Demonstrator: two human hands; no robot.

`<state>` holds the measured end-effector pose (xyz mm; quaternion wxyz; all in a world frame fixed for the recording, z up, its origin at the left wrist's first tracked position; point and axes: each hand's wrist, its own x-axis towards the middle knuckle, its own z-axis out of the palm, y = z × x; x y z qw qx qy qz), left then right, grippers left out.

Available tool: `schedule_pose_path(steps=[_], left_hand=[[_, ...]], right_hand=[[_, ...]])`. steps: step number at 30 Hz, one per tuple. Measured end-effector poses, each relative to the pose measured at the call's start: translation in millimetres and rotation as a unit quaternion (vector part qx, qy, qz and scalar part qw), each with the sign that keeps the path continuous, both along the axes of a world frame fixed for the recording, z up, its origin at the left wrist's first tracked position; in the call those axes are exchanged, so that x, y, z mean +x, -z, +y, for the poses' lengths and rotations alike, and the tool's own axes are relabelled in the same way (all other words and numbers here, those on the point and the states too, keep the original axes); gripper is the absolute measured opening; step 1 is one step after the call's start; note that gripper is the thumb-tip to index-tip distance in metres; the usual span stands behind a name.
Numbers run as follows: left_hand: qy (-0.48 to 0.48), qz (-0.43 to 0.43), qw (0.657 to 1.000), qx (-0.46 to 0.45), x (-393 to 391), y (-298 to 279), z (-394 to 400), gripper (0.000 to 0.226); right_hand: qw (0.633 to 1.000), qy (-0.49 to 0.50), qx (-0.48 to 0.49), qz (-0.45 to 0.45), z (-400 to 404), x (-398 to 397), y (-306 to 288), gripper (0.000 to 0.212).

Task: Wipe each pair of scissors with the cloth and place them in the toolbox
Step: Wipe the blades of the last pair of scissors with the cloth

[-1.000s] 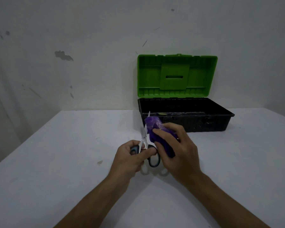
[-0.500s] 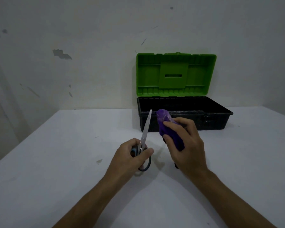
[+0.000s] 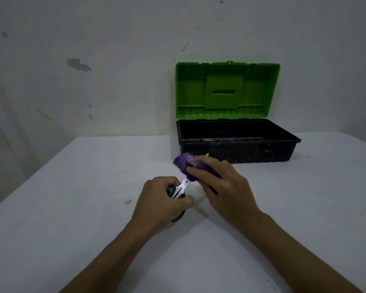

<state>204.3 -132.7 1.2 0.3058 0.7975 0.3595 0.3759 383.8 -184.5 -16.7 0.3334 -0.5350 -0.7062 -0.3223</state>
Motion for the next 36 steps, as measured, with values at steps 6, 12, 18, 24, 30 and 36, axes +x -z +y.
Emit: schedule_pose_path(steps=[6,12,18,24,30,36], left_hand=[[-0.006,0.034,0.999,-0.036,0,3,5,0.034],[0.001,0.017,0.997,-0.074,0,2,8,0.020],[0.037,0.009,0.994,-0.105,-1,2,6,0.023],[0.012,0.018,0.993,-0.119,4,4,6,0.025],[0.060,-0.024,0.991,-0.119,-1,-3,6,0.021],[0.074,-0.023,0.982,-0.170,2,-3,4,0.025]], right_hand=[[0.992,0.086,0.016,0.092,-1,24,-3,0.042],[0.999,-0.024,-0.031,0.032,-9,1,-1,0.038],[0.993,0.049,-0.015,0.105,-6,22,-8,0.037],[0.997,0.016,-0.012,0.079,-16,21,-11,0.038],[0.997,-0.035,-0.060,0.043,-7,-2,1,0.039],[0.991,0.083,-0.006,0.103,-7,27,-5,0.041]])
